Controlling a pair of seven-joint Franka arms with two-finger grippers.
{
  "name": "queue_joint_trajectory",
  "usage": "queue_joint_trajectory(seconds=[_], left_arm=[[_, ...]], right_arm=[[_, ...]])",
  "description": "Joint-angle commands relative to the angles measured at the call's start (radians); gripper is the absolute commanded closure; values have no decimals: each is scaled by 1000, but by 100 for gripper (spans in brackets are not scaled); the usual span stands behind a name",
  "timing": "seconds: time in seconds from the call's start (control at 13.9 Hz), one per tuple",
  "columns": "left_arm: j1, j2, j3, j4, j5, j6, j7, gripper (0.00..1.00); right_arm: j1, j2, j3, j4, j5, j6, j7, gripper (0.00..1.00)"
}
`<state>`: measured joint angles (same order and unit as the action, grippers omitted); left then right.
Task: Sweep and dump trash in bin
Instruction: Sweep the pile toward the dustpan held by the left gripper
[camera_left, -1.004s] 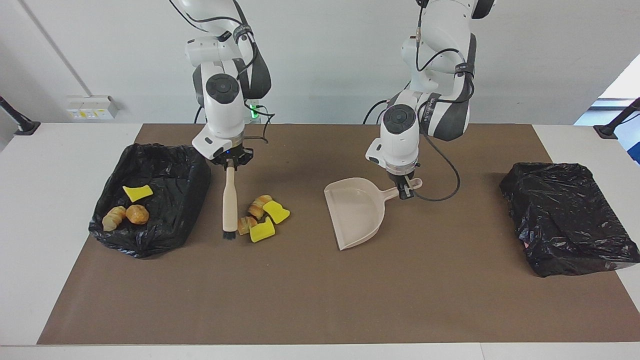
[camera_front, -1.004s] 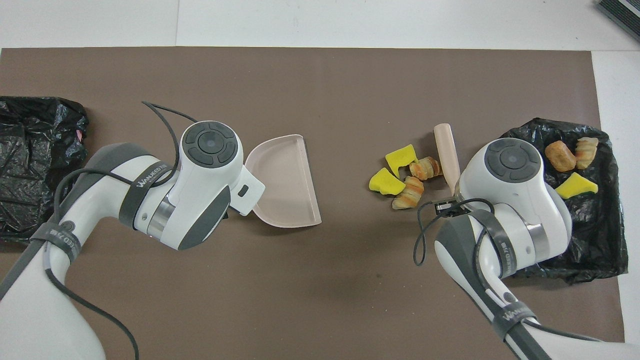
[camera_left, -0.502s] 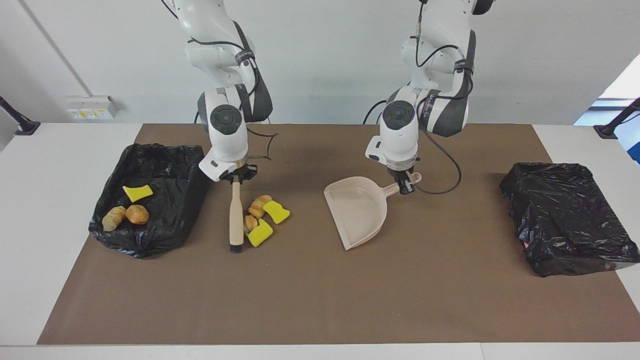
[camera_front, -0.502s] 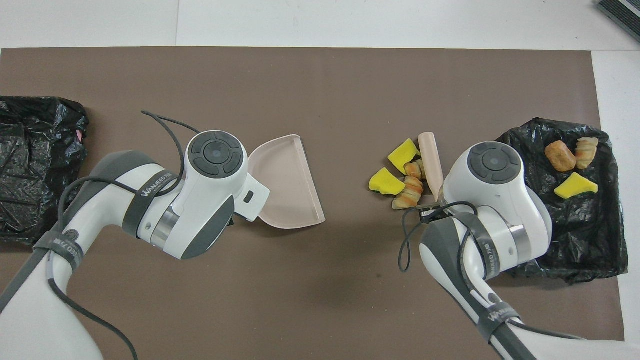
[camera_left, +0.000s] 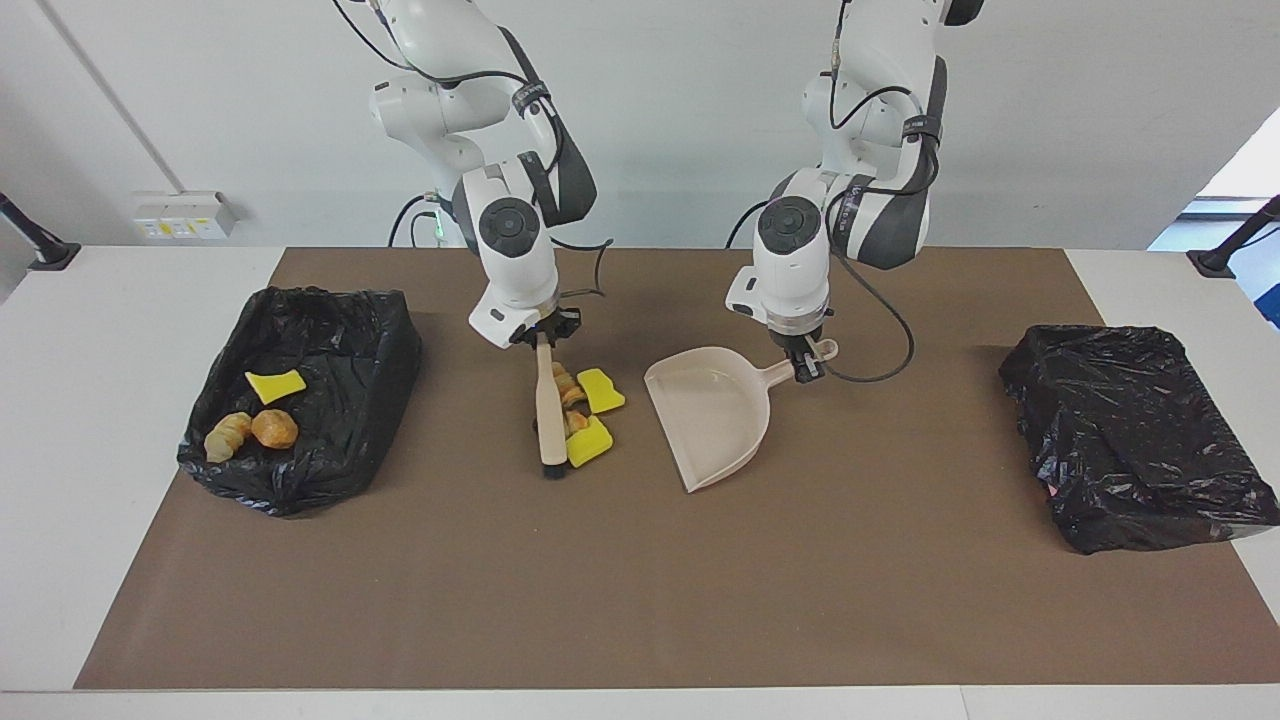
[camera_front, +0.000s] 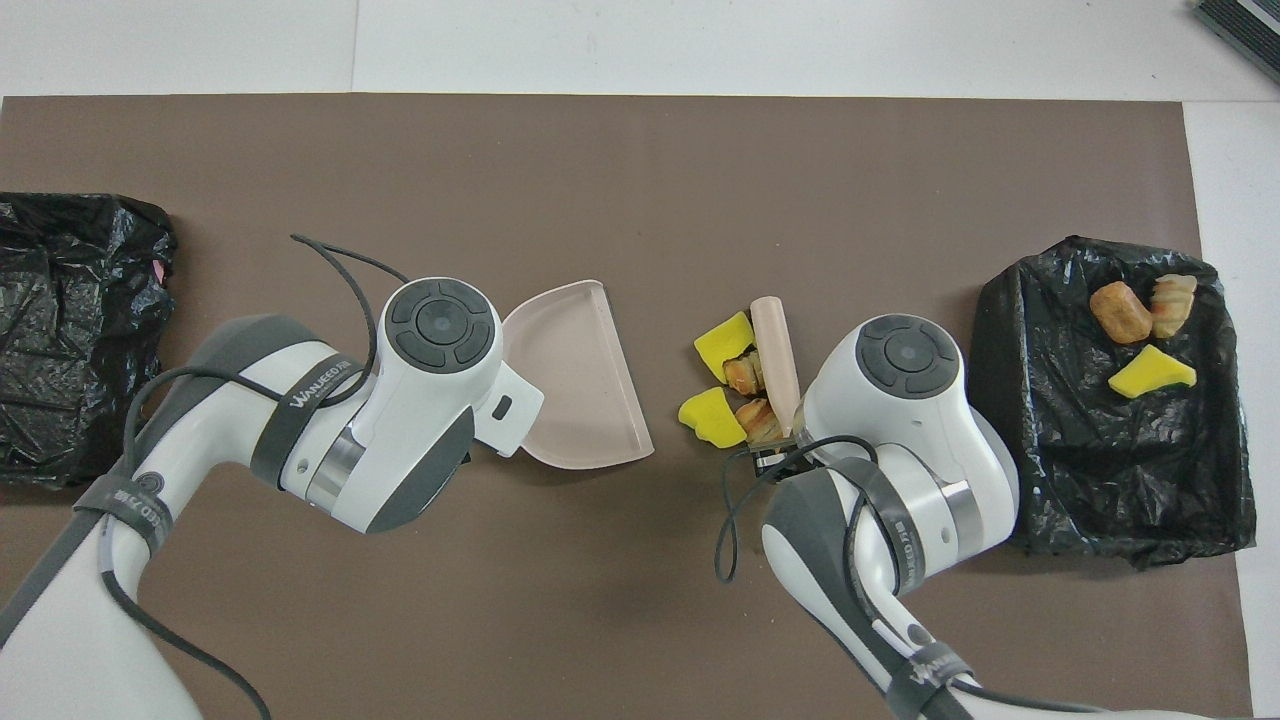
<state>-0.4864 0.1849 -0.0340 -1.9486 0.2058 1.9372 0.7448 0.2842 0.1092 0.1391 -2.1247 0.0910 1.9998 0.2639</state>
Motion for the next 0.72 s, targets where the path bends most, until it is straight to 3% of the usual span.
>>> queue_joint_trajectory(seconds=[0.0, 0.65], left_arm=[[-34, -48, 8, -75, 3, 26, -12, 100], [-44, -45, 8, -121, -17, 143, -9, 100]], right_arm=[[58, -5, 4, -17, 73, 7, 64, 100], [151, -6, 4, 5, 493, 86, 207, 100]])
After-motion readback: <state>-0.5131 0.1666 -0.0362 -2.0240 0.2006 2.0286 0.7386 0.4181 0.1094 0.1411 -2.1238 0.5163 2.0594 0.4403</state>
